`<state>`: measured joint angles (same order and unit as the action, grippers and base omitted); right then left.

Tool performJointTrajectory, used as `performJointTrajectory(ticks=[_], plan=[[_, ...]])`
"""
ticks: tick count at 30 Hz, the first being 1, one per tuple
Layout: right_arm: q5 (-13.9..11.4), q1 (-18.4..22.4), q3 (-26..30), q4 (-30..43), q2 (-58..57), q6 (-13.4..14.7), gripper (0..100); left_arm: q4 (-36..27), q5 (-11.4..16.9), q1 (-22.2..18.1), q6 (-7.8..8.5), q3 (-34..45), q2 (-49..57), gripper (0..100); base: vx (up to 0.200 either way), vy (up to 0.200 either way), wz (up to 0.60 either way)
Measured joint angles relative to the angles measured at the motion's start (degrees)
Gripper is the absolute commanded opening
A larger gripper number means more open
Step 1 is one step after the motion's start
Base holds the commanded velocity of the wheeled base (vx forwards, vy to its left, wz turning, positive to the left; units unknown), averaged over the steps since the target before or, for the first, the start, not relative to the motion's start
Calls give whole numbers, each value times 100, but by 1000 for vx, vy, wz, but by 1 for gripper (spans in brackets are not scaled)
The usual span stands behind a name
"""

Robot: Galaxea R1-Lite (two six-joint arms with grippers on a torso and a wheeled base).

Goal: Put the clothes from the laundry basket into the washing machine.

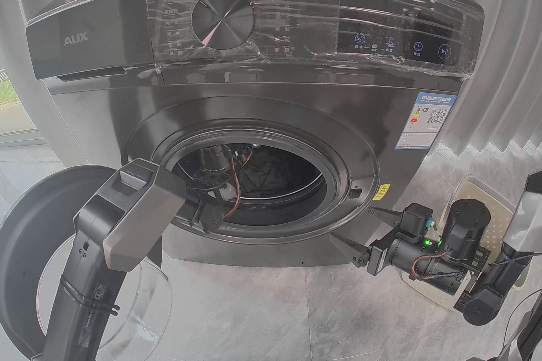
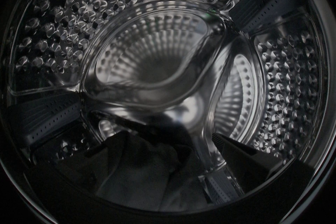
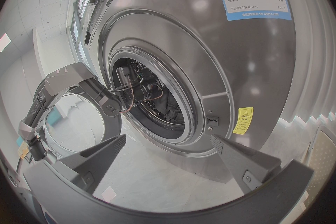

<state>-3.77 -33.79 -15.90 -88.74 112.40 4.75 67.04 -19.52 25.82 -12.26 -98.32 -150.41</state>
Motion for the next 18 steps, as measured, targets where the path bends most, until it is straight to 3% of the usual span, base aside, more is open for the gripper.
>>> performJointTrajectory(ticks=[7,18], plan=[[0,2,-9,0,-2,0,100,18,0,201,4,766,110,100,0,0,0],[0,6,5,0,-52,-7,100,660,6,764,9,3233,571,100,0,0,0]])
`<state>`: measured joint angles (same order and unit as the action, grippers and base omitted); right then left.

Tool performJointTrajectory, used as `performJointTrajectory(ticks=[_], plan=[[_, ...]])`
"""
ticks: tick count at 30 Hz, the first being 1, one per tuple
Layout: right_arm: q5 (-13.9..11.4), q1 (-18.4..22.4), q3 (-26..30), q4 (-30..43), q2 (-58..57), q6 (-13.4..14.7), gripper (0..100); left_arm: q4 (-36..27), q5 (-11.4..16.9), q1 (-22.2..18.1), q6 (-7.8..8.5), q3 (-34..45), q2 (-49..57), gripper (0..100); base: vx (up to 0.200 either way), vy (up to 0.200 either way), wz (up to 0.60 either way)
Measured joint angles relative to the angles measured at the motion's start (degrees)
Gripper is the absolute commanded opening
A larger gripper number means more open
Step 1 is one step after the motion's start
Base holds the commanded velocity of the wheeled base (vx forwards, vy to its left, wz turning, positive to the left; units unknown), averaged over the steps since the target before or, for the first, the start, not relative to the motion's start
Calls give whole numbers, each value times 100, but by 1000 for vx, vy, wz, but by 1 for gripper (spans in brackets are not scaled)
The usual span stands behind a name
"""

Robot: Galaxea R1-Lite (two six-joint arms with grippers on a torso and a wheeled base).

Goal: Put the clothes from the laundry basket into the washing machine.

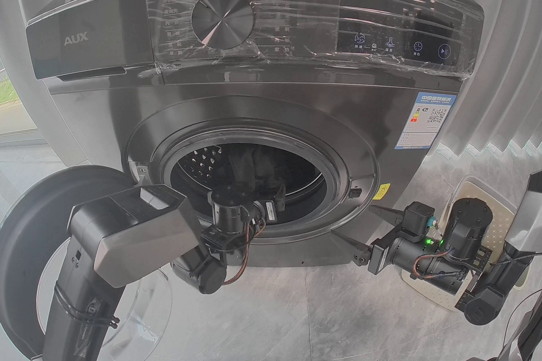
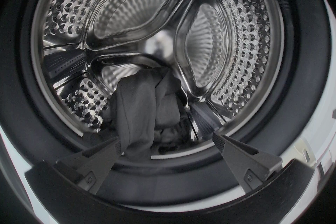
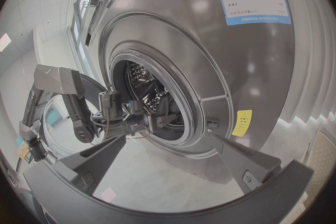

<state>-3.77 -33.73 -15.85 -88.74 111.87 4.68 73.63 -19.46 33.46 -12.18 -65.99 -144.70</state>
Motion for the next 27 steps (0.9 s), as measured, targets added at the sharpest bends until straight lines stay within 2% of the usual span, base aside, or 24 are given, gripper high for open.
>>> performJointTrajectory(ticks=[10,15,20,23,27], plan=[[2,5,28,-2,-93,0,100,602,5,628,-49,1971,1226,100,0,0,0],[5,-2,50,2,-137,2,100,972,2,1115,-243,3062,2213,100,0,0,0],[10,-6,83,2,-219,0,100,1293,-30,1447,-369,4094,3172,100,0,0,0],[16,-20,127,2,-308,-6,100,1396,-68,1519,-444,4435,3688,100,0,0,0],[29,-80,227,5,-518,-15,100,1462,-118,1552,-679,4749,4306,100,0,0,0]])
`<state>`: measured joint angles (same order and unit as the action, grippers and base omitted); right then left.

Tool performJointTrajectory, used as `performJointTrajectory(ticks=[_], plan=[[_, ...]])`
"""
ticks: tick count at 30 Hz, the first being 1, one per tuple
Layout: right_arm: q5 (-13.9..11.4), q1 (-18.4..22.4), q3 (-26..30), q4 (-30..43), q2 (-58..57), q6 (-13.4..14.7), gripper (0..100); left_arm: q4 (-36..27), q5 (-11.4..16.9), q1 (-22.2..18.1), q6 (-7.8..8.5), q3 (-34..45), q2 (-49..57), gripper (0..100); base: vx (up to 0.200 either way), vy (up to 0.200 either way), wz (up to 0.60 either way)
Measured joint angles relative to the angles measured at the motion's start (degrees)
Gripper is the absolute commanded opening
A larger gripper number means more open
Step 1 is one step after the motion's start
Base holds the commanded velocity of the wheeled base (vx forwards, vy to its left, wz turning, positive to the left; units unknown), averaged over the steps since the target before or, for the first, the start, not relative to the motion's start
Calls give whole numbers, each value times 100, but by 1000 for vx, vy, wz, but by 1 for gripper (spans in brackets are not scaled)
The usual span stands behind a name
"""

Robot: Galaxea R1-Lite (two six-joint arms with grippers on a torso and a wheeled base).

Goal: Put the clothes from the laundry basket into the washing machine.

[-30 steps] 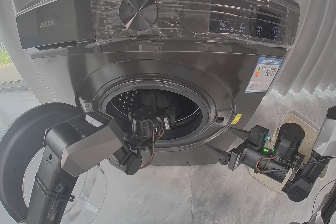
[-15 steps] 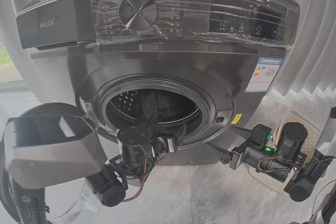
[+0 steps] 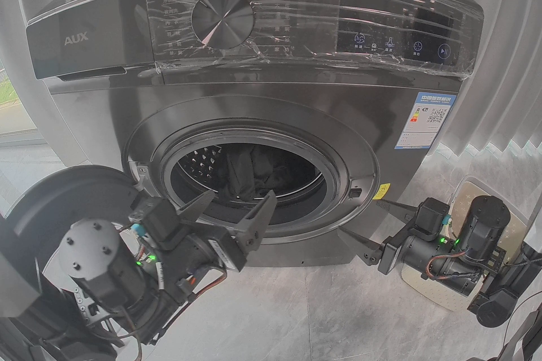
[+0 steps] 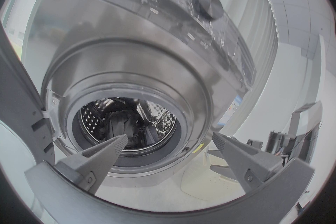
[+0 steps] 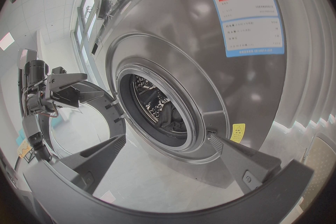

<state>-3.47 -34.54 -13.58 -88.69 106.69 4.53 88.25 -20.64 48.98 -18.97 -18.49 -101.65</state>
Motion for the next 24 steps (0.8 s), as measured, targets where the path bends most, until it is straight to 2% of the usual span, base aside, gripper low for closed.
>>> performJointTrajectory(ticks=[2,4,6,13,24], plan=[[4,-30,57,0,-105,-2,100,11,-29,13,-65,190,219,100,0,0,0],[9,-61,134,1,-210,0,100,11,-57,0,-62,450,405,100,0,0,0],[11,-88,218,4,-297,2,100,13,-68,-65,-29,679,540,100,0,0,0],[24,-177,394,4,-488,15,100,21,-93,-450,268,1298,772,100,0,0,0],[137,-512,422,4,-474,145,100,24,-100,-621,299,1674,864,100,0,0,0]])
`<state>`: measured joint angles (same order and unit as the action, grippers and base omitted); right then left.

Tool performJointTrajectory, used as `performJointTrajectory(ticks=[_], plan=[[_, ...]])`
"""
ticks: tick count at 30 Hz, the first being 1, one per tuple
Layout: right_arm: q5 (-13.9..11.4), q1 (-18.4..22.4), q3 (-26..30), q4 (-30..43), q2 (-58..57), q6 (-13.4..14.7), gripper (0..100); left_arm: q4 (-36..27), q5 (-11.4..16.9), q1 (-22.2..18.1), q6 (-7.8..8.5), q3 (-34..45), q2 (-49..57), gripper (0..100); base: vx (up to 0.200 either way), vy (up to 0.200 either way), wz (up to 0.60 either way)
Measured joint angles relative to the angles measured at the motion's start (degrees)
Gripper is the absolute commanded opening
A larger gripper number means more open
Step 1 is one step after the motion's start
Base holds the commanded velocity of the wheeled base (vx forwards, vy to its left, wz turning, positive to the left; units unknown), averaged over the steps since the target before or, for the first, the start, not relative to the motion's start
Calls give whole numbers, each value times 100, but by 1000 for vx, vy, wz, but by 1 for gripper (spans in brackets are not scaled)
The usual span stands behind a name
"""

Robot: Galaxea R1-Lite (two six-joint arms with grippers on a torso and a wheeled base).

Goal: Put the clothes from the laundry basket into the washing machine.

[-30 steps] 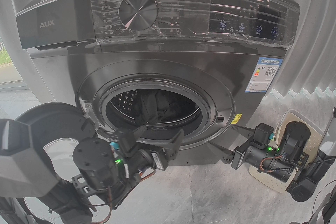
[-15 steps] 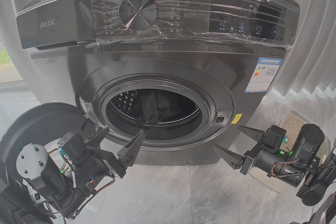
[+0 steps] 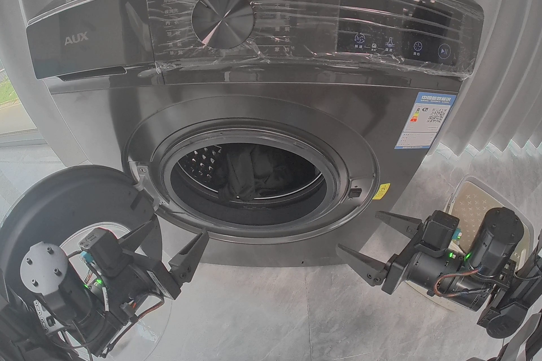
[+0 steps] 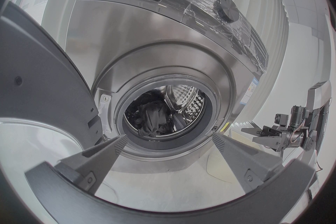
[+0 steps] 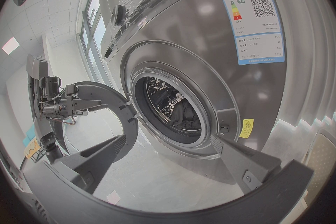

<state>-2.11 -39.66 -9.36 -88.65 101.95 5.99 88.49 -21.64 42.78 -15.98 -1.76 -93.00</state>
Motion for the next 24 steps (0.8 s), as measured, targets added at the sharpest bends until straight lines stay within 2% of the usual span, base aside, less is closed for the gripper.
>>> performJointTrajectory(ticks=[2,6,7,11,15,17,24], plan=[[4,-44,16,0,4,4,100,5,-4,-4,24,38,11,100,0,0,0],[11,-74,63,5,-35,24,100,0,-30,-15,88,68,100,100,-200,0,0],[12,-77,85,7,-66,24,100,0,-33,-15,143,68,130,100,-200,0,0],[12,-78,236,13,-300,24,100,0,-48,-6,540,74,306,100,-200,0,0],[39,-55,457,20,-686,20,100,-20,-61,18,739,77,544,100,-200,0,0],[50,-44,589,22,-898,17,100,-39,-63,24,778,77,660,100,-200,0,0],[59,193,813,38,-1646,-13,100,-246,-55,-15,887,77,1051,100,-29,0,0]])
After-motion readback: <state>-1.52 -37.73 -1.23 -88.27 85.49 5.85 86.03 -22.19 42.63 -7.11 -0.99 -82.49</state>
